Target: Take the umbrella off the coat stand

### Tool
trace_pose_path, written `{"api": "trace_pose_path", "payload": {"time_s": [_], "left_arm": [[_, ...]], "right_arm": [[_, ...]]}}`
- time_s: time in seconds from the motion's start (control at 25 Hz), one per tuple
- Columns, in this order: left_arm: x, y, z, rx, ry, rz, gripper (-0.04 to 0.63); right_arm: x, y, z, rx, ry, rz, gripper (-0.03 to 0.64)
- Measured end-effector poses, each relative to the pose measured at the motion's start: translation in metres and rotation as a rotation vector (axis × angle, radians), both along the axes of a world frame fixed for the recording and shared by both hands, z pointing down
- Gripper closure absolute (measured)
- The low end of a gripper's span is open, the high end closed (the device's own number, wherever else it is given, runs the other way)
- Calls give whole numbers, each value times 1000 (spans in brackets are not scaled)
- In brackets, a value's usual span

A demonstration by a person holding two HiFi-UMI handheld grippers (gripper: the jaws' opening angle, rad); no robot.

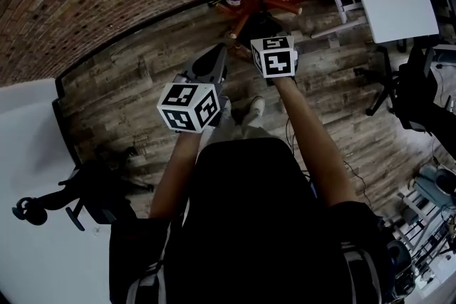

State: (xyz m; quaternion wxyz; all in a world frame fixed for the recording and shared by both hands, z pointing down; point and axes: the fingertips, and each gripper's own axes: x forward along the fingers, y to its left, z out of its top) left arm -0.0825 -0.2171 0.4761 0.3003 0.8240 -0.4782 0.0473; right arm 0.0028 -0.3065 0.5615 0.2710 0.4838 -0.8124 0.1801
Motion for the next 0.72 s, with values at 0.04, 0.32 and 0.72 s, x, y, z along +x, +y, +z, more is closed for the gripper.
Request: {"api": "trace_pose_path", "payload": {"time_s": [0.04, 0.32, 0.72], "left_arm": [[0, 0, 0, 0, 1, -1, 577], [2, -3, -4, 3, 13, 0, 577], [3, -2, -11, 11, 25, 1, 577]], "right_arm": [[1, 1, -1, 0, -3, 2, 443], [2, 3, -10, 12, -8, -8, 445], [8, 4, -27, 35, -33, 15, 445]]}}
